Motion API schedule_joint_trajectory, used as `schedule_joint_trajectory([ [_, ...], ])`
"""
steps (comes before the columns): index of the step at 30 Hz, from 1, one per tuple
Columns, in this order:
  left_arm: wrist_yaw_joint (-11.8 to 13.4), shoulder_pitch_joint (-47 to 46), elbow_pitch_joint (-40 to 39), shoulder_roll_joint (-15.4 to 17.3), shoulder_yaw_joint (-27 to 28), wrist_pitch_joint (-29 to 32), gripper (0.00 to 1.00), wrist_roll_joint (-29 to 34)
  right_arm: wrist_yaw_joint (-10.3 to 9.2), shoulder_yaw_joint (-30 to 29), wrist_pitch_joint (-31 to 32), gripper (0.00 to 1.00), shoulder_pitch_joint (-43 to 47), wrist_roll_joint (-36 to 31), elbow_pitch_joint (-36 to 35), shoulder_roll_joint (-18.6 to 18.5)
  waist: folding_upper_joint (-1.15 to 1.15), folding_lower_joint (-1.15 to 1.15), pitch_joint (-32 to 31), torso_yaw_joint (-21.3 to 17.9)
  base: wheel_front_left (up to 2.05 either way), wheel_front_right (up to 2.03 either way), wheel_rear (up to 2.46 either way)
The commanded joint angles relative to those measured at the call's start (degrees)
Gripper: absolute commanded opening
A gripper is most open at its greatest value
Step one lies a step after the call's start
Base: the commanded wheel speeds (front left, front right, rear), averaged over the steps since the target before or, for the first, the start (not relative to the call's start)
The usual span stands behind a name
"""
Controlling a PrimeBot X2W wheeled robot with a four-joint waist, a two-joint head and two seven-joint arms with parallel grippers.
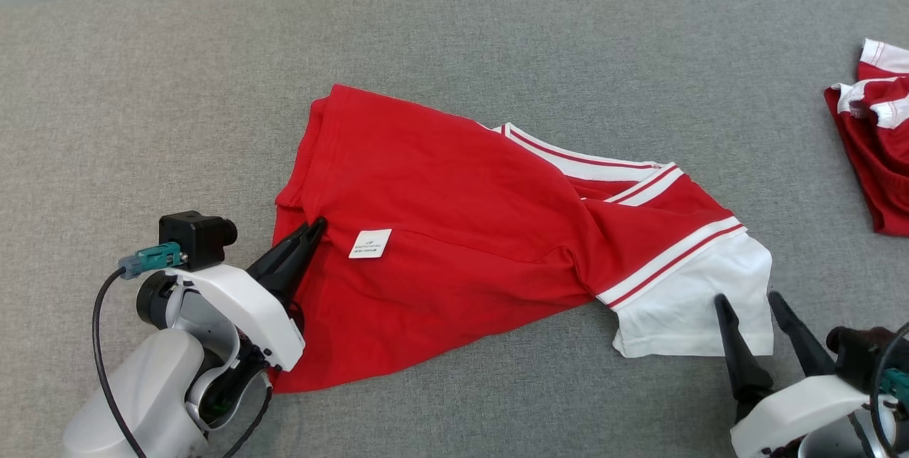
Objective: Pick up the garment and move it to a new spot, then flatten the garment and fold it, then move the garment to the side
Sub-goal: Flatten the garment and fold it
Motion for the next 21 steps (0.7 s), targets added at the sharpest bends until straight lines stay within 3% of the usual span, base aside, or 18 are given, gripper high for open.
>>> schedule_joint_trajectory([
  [1, 0.07, -0.46, -0.48, 0.68, 0.08, -0.30, 0.00, 0.50, 0.02, -0.73, -0.21, 1.00, 0.60, 0.64, 2.22, -0.30, 0.00, 0.00, 0.29, 0.26, 0.00, 0.00, 0.00],
  [10, 0.88, 0.21, -2.55, 1.52, 0.32, -0.90, 0.00, 0.68, 0.00, 0.60, -0.61, 1.00, -1.49, 3.42, 14.47, -0.18, 0.00, 0.00, 0.57, 0.33, 0.00, 0.00, 0.00],
  [11, 0.91, 0.28, -2.82, 1.65, 0.33, -1.06, 0.00, 0.78, 0.00, 1.01, -0.55, 0.78, -1.81, 3.69, 15.62, -0.12, 0.00, 0.00, 0.60, 0.38, 0.00, 0.00, 0.00],
  [12, 1.04, 0.33, -3.01, 1.87, 0.32, -1.11, 0.00, 0.92, 0.00, 1.17, -1.22, 0.27, -2.27, 4.23, 16.20, -0.10, 0.00, 0.00, 0.63, 0.45, 0.00, 0.00, 0.00],
  [13, 1.08, 0.31, -3.35, 2.04, 0.33, -1.28, 0.00, 1.13, 0.00, 1.31, -1.65, 0.00, -2.74, 5.08, 16.60, -0.02, 0.00, 0.00, 0.63, 0.57, 0.00, 0.00, 0.00],
  [21, 2.71, 0.32, -7.29, 3.92, 1.32, -2.74, 0.00, 2.18, 0.02, -0.29, -5.24, 0.00, -5.50, 4.54, 10.85, -0.29, 0.00, 0.00, 0.06, 0.77, 0.00, 0.00, 0.00],
])
